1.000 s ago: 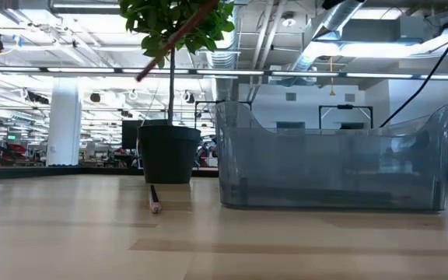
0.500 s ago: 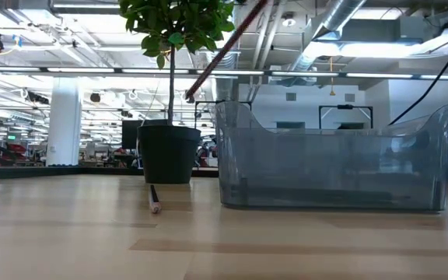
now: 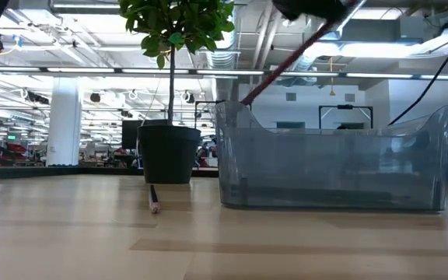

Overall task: Sort pens & pencils
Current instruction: Put the brown pencil into the black bin

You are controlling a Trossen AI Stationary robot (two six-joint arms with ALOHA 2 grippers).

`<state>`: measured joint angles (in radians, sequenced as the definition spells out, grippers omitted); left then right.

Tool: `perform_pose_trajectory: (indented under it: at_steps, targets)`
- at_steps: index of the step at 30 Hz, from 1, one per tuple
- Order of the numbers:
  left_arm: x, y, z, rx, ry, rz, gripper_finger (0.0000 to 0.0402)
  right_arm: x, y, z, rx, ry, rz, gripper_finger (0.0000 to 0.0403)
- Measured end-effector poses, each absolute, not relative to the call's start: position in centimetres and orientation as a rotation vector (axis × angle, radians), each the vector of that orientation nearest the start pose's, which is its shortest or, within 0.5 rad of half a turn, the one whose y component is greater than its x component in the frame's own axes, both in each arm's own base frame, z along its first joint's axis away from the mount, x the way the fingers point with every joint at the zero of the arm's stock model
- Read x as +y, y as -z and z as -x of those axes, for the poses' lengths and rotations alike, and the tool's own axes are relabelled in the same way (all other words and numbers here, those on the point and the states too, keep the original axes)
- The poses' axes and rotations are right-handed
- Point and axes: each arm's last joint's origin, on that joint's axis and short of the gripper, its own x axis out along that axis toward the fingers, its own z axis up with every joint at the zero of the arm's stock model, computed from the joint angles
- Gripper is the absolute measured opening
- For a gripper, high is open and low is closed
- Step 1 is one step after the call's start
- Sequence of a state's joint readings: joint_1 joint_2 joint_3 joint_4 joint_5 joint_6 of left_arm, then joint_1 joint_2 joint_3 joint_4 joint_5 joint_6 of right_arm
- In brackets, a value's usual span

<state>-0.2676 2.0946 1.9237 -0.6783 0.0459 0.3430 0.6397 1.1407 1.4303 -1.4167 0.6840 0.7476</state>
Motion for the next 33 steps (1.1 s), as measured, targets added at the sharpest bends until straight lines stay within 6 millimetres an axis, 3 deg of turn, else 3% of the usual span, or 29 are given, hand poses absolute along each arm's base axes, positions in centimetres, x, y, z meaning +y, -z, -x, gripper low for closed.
perform_pose_trajectory:
  at_steps: [5,12,33]
  targets:
    - [-12.6,-26.0,-46.3,0.849,0.466,-0.415,0.0005,9.4,-39.0,-13.7,0.755,0.337,0.006,0.0137]
    - [-11.2,-24.0,-47.1,0.937,0.427,-0.372,0.0012,10.3,-39.0,-13.0,0.737,0.306,0.009,0.0139]
    - [-10.4,-23.9,-47.1,0.940,0.487,-0.329,0.0023,10.7,-39.0,-12.8,0.730,0.287,0.018,0.0139]
